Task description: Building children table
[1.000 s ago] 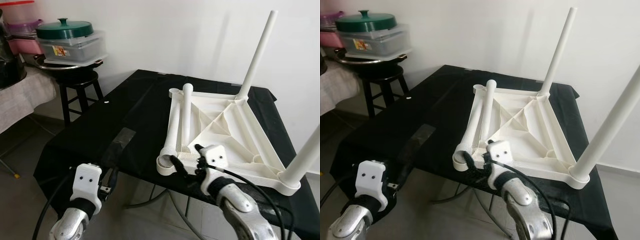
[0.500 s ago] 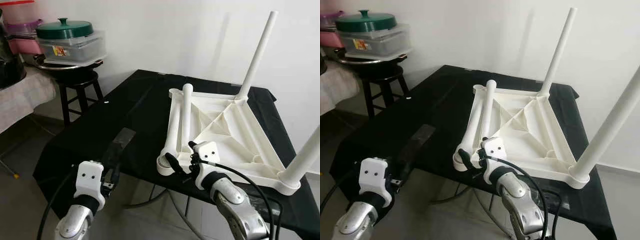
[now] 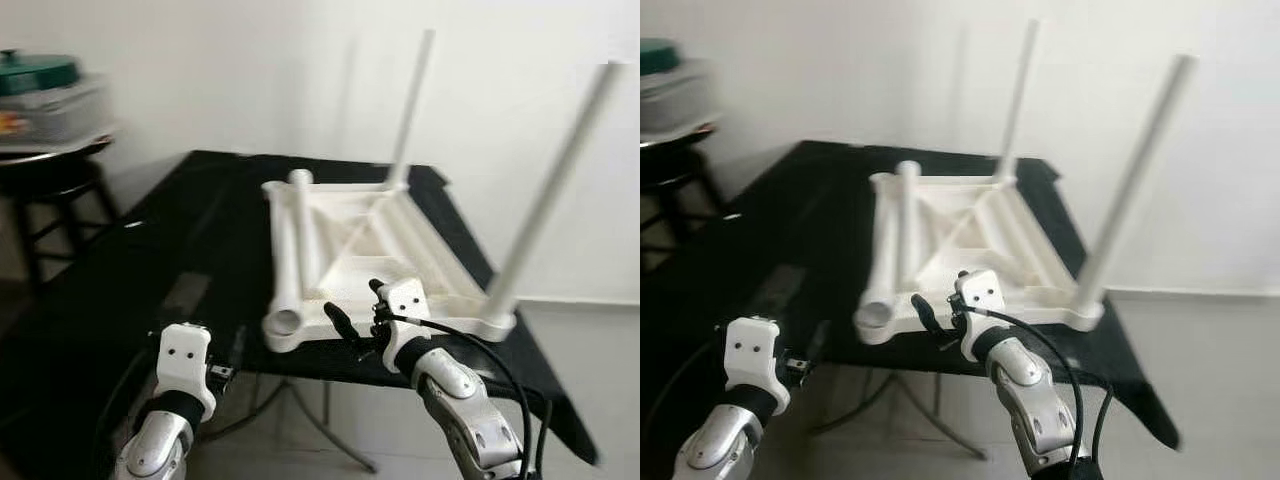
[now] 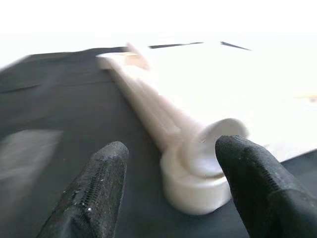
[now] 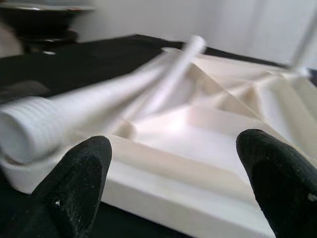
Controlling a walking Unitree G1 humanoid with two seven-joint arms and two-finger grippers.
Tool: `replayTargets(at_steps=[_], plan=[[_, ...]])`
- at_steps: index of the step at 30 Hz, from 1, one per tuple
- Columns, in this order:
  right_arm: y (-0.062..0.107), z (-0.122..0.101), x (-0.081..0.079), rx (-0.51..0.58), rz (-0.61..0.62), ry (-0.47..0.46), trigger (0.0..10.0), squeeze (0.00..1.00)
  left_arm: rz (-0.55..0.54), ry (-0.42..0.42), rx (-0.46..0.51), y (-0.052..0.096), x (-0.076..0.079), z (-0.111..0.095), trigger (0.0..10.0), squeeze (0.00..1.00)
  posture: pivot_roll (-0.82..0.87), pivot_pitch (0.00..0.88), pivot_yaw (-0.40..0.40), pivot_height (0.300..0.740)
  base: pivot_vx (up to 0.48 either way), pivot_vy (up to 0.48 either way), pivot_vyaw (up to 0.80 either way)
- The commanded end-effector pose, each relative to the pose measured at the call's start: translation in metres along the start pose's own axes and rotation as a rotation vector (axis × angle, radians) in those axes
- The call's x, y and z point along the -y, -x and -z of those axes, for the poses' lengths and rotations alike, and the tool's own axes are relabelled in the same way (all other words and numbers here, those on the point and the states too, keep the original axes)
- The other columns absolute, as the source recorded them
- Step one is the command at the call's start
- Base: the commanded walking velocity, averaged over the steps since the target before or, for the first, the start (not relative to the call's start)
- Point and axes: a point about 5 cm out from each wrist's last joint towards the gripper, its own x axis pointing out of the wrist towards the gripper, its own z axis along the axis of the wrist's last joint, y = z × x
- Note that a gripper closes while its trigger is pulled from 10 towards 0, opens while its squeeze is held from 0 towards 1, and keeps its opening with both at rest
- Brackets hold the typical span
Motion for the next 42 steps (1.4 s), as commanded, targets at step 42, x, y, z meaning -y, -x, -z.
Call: replayTargets(at_steps=[42], plan=[[-0.005,-0.002,0.002,0.057,-0.041,-0.076,10.0,0.00,-0.152,-0.103,0.113,-0.008,-0.027,-0.024,10.0,0.00,-0.04,0.000,-0.036,0.740,0.000,0.000,-0.34]])
